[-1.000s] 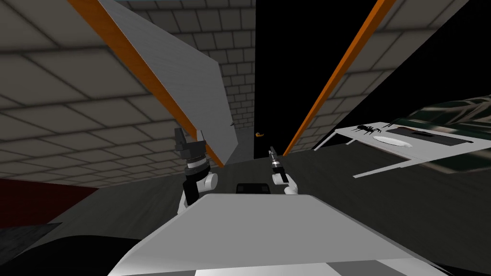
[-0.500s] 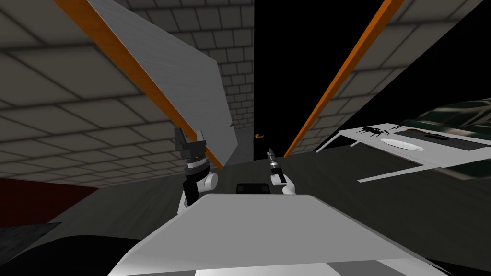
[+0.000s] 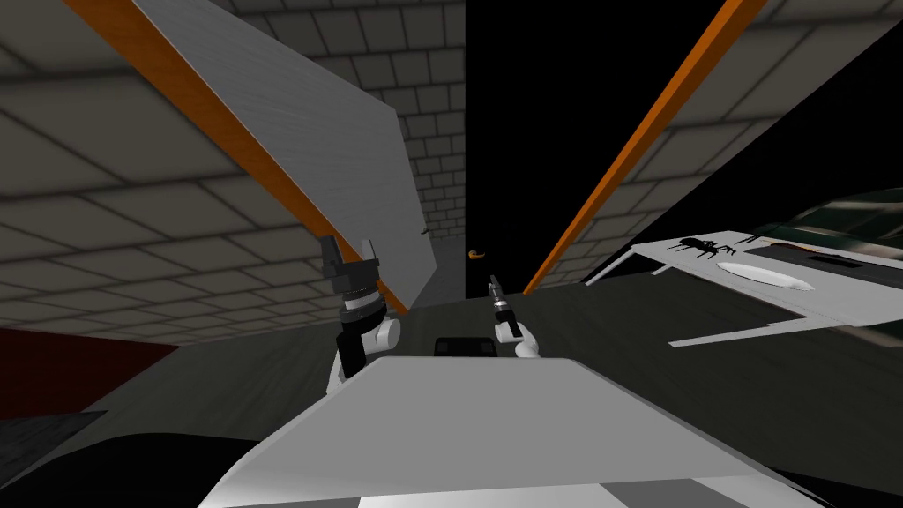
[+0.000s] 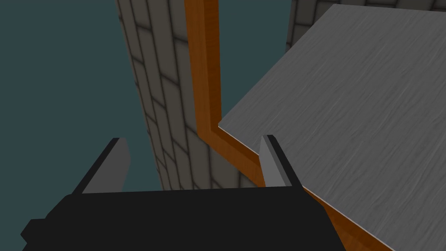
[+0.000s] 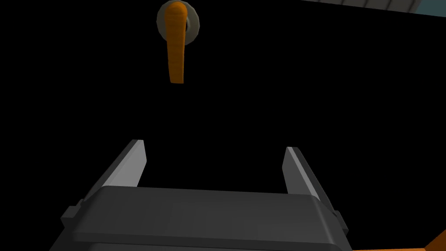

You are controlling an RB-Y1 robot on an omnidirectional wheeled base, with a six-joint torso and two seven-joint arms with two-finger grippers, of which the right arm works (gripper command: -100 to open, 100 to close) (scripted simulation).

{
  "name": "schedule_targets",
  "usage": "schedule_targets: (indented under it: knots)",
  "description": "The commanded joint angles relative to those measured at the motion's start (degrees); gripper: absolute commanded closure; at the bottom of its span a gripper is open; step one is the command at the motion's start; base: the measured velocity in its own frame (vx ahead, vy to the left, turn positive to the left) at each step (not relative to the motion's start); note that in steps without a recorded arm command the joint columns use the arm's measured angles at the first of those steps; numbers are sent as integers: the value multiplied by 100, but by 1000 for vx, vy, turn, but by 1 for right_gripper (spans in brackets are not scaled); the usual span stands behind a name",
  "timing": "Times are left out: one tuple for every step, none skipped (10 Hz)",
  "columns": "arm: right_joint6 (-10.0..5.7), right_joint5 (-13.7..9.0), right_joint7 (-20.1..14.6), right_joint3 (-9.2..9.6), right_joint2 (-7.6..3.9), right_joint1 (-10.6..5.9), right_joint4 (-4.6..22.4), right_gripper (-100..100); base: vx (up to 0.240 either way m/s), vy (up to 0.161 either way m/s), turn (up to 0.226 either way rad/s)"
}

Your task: Push the door open

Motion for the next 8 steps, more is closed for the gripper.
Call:
schedule_targets:
  knots:
    - [-36,-9,20,9,51,-88,208,-100,85,-62,19]
    - [-52,-14,25,17,75,-127,312,-100,82,-44,25]
    - [-79,-23,34,31,124,-191,484,-100,118,-46,30]
    - [-79,-23,34,31,124,-191,484,-100,96,-37,13]
    - [-92,-27,38,37,149,-222,566,-100,71,-33,6]
    - [-105,-31,42,44,173,-252,649,-100,62,-47,15]
    - [-118,-35,46,50,198,-283,732,-100,68,-35,23]
    - [-131,-39,50,57,222,-314,814,-100,80,-34,15]
